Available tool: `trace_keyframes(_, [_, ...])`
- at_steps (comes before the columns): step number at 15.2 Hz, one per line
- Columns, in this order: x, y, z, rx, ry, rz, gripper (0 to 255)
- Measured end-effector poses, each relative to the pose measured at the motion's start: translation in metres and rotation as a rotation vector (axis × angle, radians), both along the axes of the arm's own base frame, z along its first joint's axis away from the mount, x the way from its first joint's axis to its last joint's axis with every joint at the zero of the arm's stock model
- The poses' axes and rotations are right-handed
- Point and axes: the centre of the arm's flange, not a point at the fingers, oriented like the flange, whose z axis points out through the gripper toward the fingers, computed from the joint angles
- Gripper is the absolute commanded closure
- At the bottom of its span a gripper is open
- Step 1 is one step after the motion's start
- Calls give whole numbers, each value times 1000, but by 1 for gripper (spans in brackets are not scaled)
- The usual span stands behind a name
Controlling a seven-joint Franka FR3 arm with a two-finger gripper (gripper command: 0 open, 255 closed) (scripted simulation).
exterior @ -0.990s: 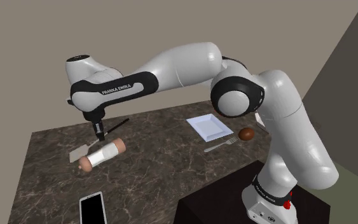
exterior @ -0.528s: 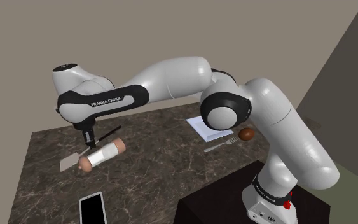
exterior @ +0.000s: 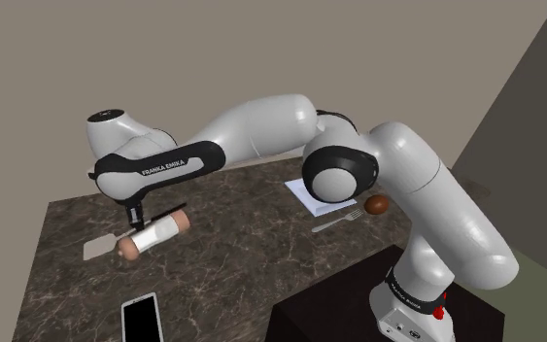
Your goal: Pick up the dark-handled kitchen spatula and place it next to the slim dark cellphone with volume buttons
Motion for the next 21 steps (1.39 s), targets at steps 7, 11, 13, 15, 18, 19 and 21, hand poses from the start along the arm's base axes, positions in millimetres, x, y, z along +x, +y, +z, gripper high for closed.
trace_keyframes(7, [-1,4,-7,5,-2,2,255])
trace_keyframes(11, [5,-1,-9,5,-12,-2,0])
trace_keyframes(13, [5,-5,-8,6,-12,-1,0])
trace_keyframes(15, [1,-4,-8,-3,4,-1,0])
trace_keyframes(18, [-7,0,4,-22,40,3,0])
trace_keyframes(19, [-8,3,14,-23,44,4,0])
trace_keyframes(21, [-8,3,21,-25,47,4,0])
